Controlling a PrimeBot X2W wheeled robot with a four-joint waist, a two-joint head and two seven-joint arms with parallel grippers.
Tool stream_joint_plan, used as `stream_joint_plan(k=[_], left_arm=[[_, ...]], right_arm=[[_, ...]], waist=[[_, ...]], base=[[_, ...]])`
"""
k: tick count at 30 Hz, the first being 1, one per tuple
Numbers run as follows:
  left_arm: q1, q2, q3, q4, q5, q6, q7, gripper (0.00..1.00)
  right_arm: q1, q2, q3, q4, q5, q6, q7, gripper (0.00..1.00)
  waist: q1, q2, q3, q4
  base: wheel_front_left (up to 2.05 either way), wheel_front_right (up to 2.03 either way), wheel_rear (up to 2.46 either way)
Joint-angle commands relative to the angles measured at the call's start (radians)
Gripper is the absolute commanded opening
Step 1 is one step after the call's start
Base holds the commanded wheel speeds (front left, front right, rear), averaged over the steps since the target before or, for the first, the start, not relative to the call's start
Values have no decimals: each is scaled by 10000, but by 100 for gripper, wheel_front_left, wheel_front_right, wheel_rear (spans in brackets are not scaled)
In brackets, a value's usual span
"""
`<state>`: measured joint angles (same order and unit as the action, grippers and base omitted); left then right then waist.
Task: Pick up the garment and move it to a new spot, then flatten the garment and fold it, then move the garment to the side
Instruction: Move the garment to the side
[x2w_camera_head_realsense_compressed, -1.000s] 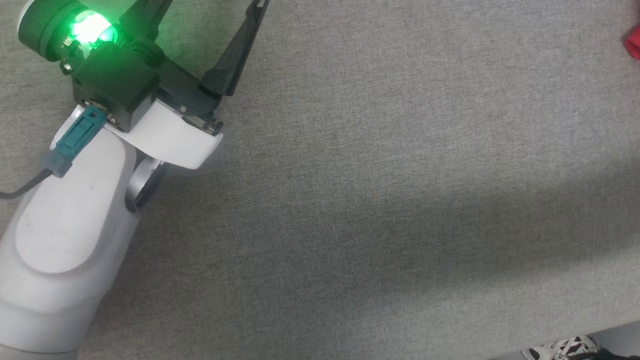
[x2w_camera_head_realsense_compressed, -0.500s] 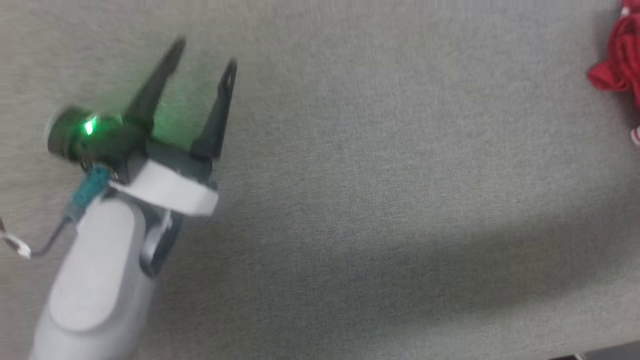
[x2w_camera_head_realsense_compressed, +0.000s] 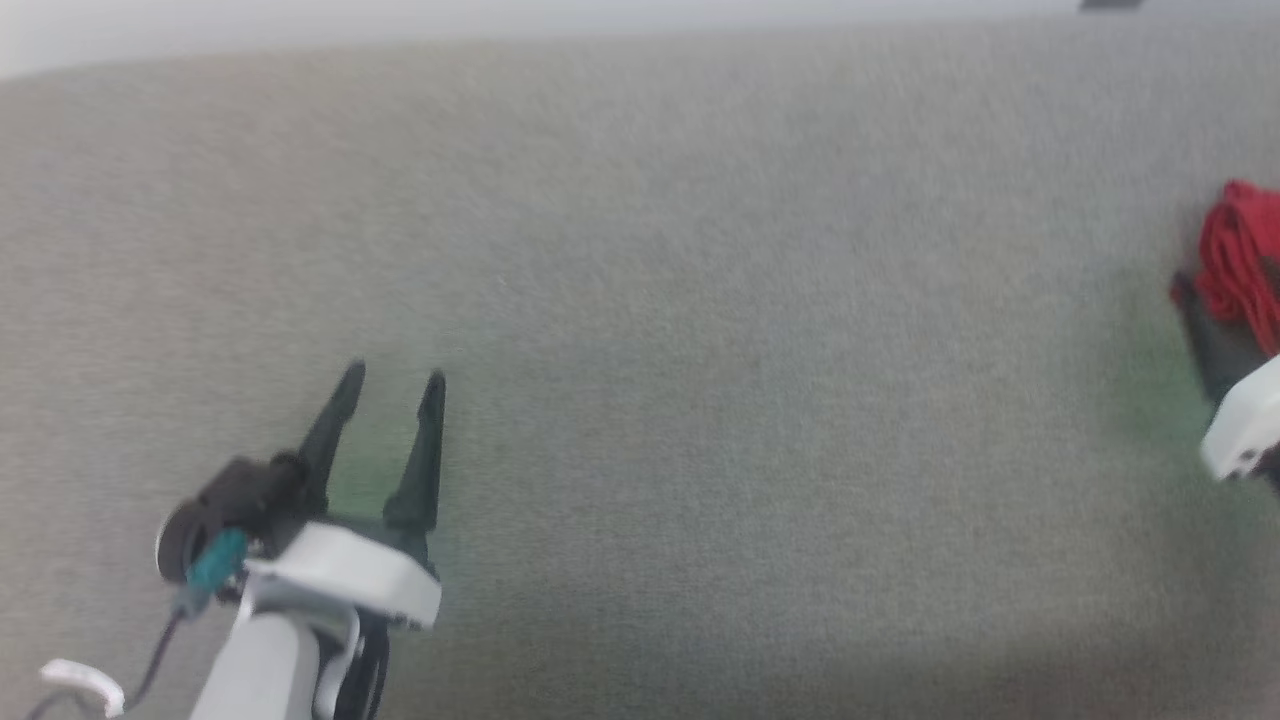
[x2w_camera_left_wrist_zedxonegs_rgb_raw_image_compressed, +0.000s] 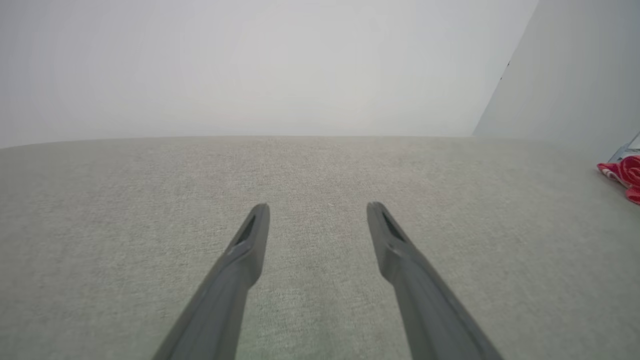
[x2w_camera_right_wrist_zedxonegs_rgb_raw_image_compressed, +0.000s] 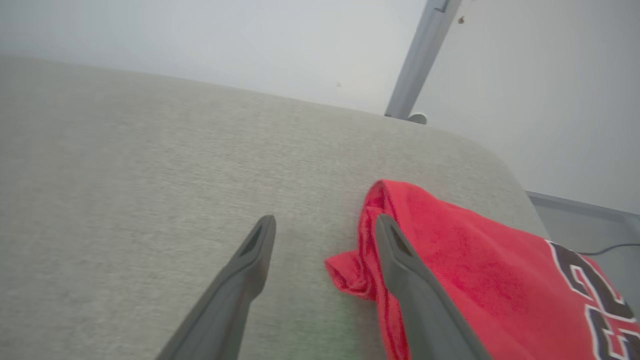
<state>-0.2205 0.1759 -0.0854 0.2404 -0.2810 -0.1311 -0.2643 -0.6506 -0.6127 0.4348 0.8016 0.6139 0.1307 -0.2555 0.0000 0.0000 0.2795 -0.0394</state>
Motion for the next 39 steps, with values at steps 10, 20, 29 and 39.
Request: stream_joint_plan(k=[10, 20, 29, 39], left_arm=[[1765, -115, 824, 8, -28, 13, 3, 100], [2770, -204, 1188, -272, -77, 13, 5, 100], [3305, -161, 1334, -856, 16, 13, 5, 100], [3763, -268, 1497, -1293, 129, 13, 4, 100]], right_arm=[[2483, 1078, -1148, -2057, -682, 0, -102, 100], [4563, 1856, -2666, -3843, -1448, 0, -96, 100], [5861, 2376, -3770, -5179, -1859, 0, -97, 100], [6626, 2776, -4483, -5837, -2009, 0, 39, 100]], waist=[[0, 0, -2048, 745], [0, 0, -2828, 815], [0, 0, -3093, 936], [0, 0, -3208, 1037]], base=[[0, 0, 0], [0, 0, 0], [0, 0, 0], [0, 0, 0]])
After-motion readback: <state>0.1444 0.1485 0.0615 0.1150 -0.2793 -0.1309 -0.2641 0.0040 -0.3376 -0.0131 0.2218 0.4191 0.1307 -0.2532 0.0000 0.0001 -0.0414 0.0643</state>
